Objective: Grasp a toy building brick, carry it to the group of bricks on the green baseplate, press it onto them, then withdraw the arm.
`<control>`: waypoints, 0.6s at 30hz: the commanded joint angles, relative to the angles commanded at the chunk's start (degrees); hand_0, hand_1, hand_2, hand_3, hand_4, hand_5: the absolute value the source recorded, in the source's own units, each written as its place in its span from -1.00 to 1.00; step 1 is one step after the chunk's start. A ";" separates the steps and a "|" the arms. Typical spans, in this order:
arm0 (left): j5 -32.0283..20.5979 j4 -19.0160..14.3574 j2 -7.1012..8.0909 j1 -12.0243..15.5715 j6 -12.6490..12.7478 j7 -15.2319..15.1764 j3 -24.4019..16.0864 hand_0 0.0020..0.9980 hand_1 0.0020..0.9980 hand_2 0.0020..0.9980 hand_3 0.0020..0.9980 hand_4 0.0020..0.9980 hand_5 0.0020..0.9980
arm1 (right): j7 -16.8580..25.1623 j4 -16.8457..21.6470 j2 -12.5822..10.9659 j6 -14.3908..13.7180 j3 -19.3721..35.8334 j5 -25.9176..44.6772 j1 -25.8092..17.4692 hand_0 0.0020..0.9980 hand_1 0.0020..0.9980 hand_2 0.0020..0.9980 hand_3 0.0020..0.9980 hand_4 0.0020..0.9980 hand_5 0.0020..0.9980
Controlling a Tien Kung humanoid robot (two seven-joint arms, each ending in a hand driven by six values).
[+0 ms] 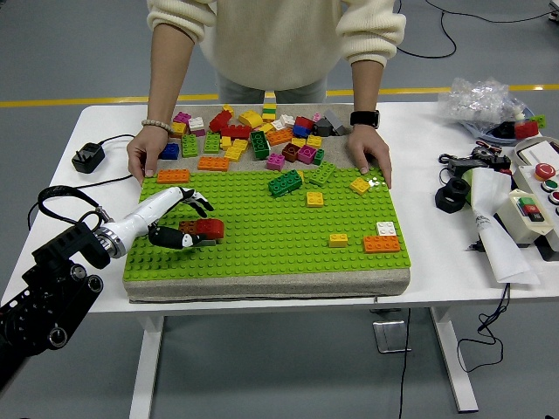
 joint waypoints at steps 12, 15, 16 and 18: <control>0.71 -5.70 0.31 2.20 -0.20 0.57 -2.26 0.88 0.50 0.25 0.30 0.61 -0.99 | 0.03 0.00 0.14 0.06 -0.06 0.08 -0.16 0.56 0.40 0.47 0.36 0.89 0.37; 1.64 -8.78 0.56 3.48 -0.08 1.41 -3.18 0.88 0.50 0.25 0.30 0.61 -0.99 | 0.03 0.00 0.18 0.06 -0.07 0.09 -0.23 0.56 0.40 0.47 0.36 0.89 0.37; 1.91 -9.92 0.63 3.88 0.00 1.74 -3.44 0.88 0.50 0.25 0.30 0.61 -0.99 | 0.04 0.00 0.19 0.06 -0.08 0.10 -0.26 0.56 0.40 0.47 0.36 0.89 0.37; 2.91 -11.71 0.81 4.64 -0.14 2.56 -3.91 1.00 0.61 0.57 0.24 1.00 -0.38 | 0.03 0.00 0.19 0.08 -0.10 0.08 -0.26 0.56 0.40 0.47 0.36 0.89 0.37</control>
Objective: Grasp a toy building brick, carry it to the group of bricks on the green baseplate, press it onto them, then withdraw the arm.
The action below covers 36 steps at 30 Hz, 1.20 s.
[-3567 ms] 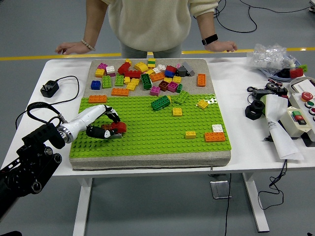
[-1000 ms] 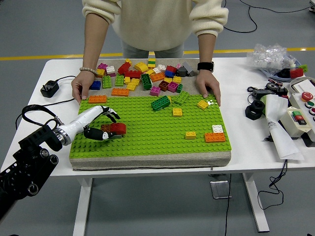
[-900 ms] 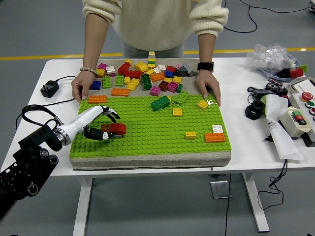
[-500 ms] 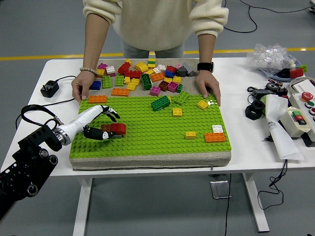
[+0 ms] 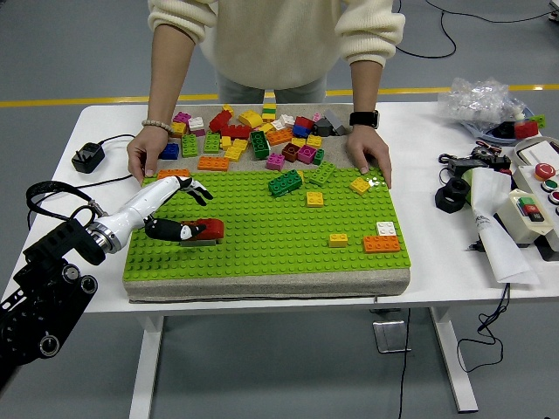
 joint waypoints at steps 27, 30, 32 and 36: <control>13.69 -2.27 1.18 0.60 0.23 2.75 2.07 1.00 0.97 0.95 0.25 1.00 0.41 | -0.39 0.00 0.03 0.21 -0.18 0.25 0.34 0.56 0.40 0.47 0.35 0.89 0.37; 13.69 -2.09 1.04 0.83 0.14 2.80 2.13 1.00 0.96 0.95 0.25 1.00 0.42 | -0.45 0.00 -0.04 0.22 -0.13 0.29 0.38 0.56 0.40 0.47 0.36 0.89 0.37; 13.69 -2.03 0.99 0.87 0.14 2.81 2.18 1.00 0.96 0.95 0.25 1.00 0.42 | -0.48 0.00 -0.07 0.21 -0.12 0.31 0.44 0.56 0.40 0.47 0.36 0.89 0.37; 13.69 -1.82 0.84 0.95 0.16 2.80 2.08 1.00 0.95 0.94 0.25 1.00 0.42 | -0.52 0.00 -0.11 0.20 -0.14 0.37 0.55 0.56 0.40 0.47 0.36 0.89 0.36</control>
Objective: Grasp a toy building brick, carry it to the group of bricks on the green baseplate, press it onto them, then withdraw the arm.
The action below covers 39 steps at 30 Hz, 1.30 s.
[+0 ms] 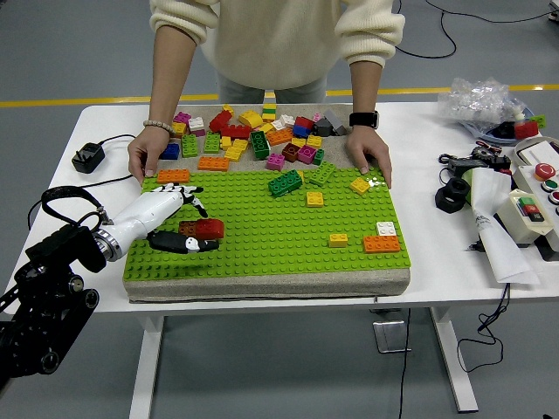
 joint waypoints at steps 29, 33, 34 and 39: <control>0.00 1.70 -0.67 0.35 -0.14 -0.02 0.33 1.00 0.93 0.90 0.23 1.00 0.38 | -0.18 0.00 -0.14 -0.16 -0.07 0.23 0.19 0.56 0.40 0.47 0.36 0.89 0.37; 0.00 2.23 -0.60 0.39 -0.19 -0.07 0.28 1.00 0.93 0.90 0.23 1.00 0.38 | -0.18 0.00 -0.13 -0.18 -0.08 0.21 0.17 0.56 0.40 0.47 0.36 0.89 0.37; 0.00 2.32 -0.57 0.43 -0.21 -0.08 0.26 1.00 0.93 0.90 0.23 1.00 0.38 | -0.18 0.00 -0.13 -0.18 -0.08 0.18 0.15 0.56 0.40 0.47 0.36 0.89 0.37; 0.00 2.45 -0.41 0.61 -0.31 -0.11 0.19 1.00 0.92 0.88 0.22 1.00 0.38 | -0.18 0.00 -0.13 -0.19 -0.08 0.13 0.11 0.56 0.40 0.47 0.36 0.89 0.37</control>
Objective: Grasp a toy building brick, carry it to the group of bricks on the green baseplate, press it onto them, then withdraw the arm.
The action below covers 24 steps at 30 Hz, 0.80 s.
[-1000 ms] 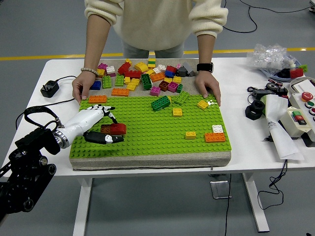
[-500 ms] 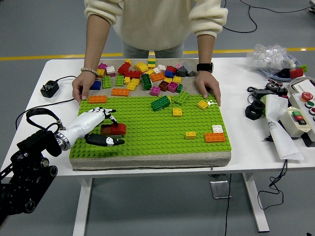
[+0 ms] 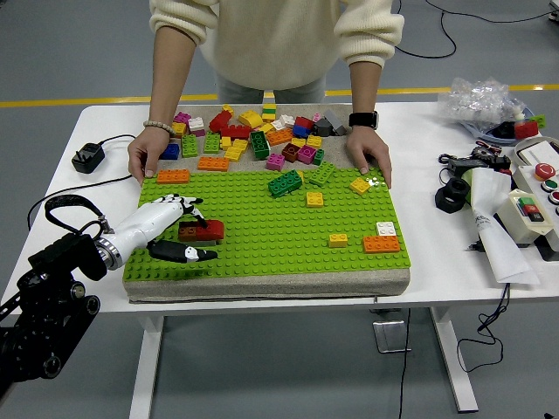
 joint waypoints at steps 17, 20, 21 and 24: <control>0.00 1.29 -0.09 0.33 0.14 0.07 0.44 1.00 0.91 0.86 0.21 1.00 0.36 | -0.07 0.00 0.04 -0.08 -0.05 -0.02 -0.09 0.56 0.40 0.47 0.36 0.89 0.37; 0.00 1.68 -0.16 0.28 0.14 0.09 0.53 1.00 0.91 0.86 0.20 1.00 0.36 | -0.06 0.00 0.05 -0.11 -0.05 0.01 -0.06 0.56 0.40 0.48 0.36 0.89 0.37; 0.00 1.74 -0.17 0.27 0.14 0.09 0.54 1.00 0.91 0.86 0.20 1.00 0.36 | -0.06 0.00 0.05 -0.11 -0.05 0.00 -0.06 0.56 0.40 0.48 0.36 0.89 0.37; 0.00 1.83 -0.11 0.21 0.10 0.05 0.37 1.00 0.91 0.86 0.20 1.00 0.36 | 0.00 0.00 0.05 -0.14 -0.07 0.10 -0.03 0.56 0.40 0.48 0.36 0.89 0.37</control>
